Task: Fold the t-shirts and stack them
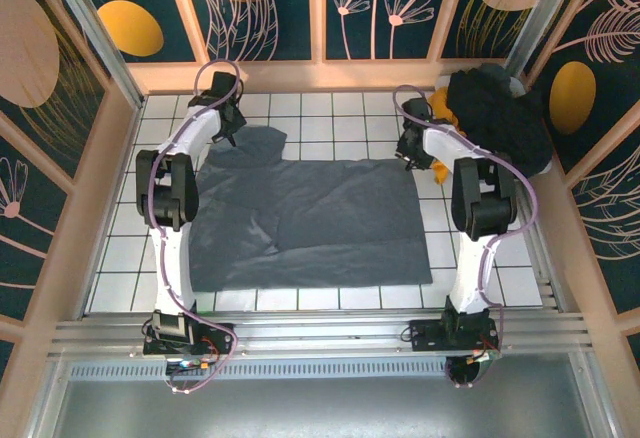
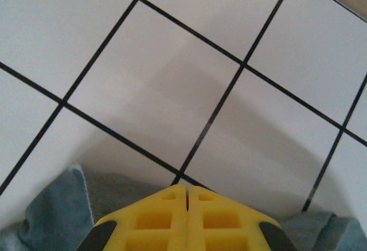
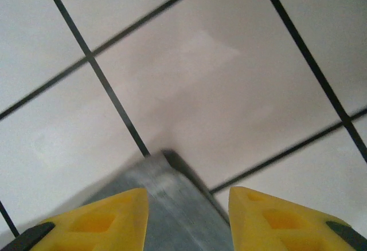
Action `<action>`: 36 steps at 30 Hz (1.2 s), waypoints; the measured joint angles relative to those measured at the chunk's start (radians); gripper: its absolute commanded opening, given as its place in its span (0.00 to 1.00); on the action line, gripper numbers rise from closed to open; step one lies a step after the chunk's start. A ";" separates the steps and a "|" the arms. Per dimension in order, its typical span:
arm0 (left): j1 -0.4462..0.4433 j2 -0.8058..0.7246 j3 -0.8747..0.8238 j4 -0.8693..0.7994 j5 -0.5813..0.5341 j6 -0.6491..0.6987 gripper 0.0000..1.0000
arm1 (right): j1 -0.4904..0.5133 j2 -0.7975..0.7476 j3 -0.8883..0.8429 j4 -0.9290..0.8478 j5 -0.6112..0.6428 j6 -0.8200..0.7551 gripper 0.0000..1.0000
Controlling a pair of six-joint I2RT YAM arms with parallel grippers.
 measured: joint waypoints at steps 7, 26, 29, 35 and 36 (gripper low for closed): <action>0.000 -0.014 -0.034 -0.001 0.032 -0.004 0.00 | 0.004 0.101 0.090 -0.005 -0.007 0.000 0.40; 0.000 -0.148 -0.097 -0.046 0.082 -0.013 0.00 | 0.008 0.116 0.080 0.013 -0.036 0.024 0.00; 0.000 -0.251 -0.189 -0.056 0.084 -0.016 0.00 | 0.013 0.073 0.043 0.014 -0.055 0.020 0.00; 0.000 -0.481 -0.378 -0.079 0.084 -0.025 0.00 | 0.035 -0.077 -0.052 0.028 -0.068 -0.003 0.00; 0.000 -0.521 -0.407 -0.088 0.082 -0.027 0.00 | 0.040 -0.112 -0.078 0.033 -0.068 -0.004 0.00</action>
